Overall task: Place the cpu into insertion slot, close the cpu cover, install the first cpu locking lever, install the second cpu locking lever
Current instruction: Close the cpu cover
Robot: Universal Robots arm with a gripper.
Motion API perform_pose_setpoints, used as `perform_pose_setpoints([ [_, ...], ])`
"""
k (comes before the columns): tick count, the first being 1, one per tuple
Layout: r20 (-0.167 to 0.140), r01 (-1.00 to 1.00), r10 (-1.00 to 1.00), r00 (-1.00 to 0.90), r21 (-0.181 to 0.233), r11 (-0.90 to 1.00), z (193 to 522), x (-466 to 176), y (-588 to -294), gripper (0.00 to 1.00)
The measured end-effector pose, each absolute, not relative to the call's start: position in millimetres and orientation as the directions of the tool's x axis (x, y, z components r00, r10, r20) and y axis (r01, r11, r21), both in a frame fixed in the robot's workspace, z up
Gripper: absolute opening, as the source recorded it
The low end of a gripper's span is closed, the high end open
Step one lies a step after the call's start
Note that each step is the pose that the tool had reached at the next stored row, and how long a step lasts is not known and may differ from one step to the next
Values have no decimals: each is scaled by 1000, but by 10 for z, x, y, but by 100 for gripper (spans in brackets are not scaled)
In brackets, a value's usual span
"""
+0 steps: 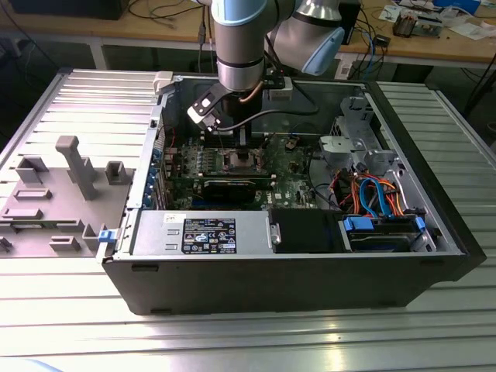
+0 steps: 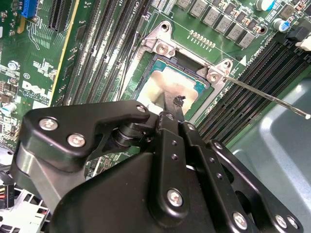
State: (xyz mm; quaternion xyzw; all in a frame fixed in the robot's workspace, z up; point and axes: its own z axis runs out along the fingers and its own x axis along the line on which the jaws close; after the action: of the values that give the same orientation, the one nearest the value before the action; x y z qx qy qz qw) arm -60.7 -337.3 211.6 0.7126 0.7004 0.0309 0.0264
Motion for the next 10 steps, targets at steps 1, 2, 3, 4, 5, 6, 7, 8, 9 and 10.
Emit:
perform_pose_setpoints([
  [1,7,997,1000,17,77,-17,2115,-602,-3373,11],
  [2,7,997,1000,17,70,-17,2116,-599,-3372,11],
  [3,7,998,1000,17,66,-17,2116,-598,-3373,11],
  [4,7,998,1000,17,66,-17,2116,-599,-3373,11],
  [5,7,998,1000,17,66,-18,2116,-599,-3373,11],
  [6,7,998,1000,17,65,-17,2116,-599,-3373,11],
  [7,7,998,1000,17,65,-17,2116,-599,-3373,11],
  [8,7,998,1000,17,65,-17,2116,-599,-3373,11],
  [9,7,998,1000,17,65,-17,2116,-599,-3373,11],
  [10,7,998,1000,17,65,-17,2116,-599,-3373,11],
])
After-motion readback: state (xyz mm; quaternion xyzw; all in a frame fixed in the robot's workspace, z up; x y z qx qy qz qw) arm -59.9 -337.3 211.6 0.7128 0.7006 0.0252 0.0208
